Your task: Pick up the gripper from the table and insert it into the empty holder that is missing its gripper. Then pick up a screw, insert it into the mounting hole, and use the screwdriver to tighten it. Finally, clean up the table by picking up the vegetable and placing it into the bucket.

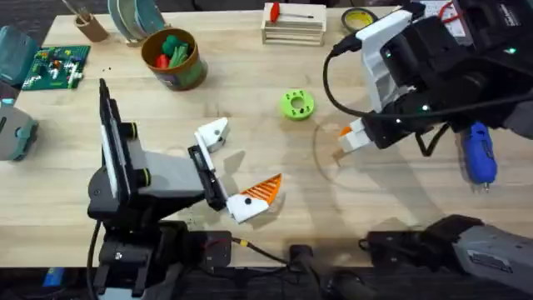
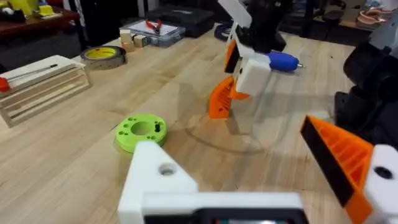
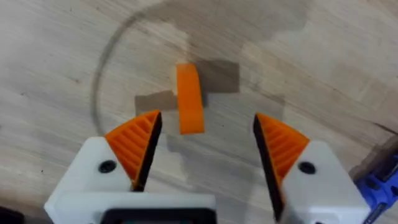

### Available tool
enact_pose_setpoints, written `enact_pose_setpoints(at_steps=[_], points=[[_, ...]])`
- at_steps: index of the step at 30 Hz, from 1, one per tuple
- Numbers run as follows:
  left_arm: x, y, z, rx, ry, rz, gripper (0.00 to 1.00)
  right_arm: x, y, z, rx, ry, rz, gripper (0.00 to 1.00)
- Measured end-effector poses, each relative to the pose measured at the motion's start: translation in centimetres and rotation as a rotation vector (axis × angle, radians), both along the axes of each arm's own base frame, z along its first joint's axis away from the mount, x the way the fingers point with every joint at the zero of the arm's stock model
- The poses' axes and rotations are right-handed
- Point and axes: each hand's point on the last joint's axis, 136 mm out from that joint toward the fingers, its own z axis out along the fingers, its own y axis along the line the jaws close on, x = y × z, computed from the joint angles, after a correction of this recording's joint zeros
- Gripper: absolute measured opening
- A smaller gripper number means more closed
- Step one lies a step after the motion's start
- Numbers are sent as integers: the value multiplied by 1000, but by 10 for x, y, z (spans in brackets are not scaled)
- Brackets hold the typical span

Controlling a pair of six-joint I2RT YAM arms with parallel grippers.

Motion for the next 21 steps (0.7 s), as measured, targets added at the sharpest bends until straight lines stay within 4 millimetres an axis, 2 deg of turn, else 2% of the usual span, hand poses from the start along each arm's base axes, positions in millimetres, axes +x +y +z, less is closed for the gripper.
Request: enact_pose_setpoints(at_steps=[11, 21], points=[[0, 0, 0, 0, 0, 0, 993, 4, 13, -2, 60, 5, 16, 772], [0, 0, 0, 0, 0, 0, 993, 3, 14, -15, 50, 55, 17, 432]])
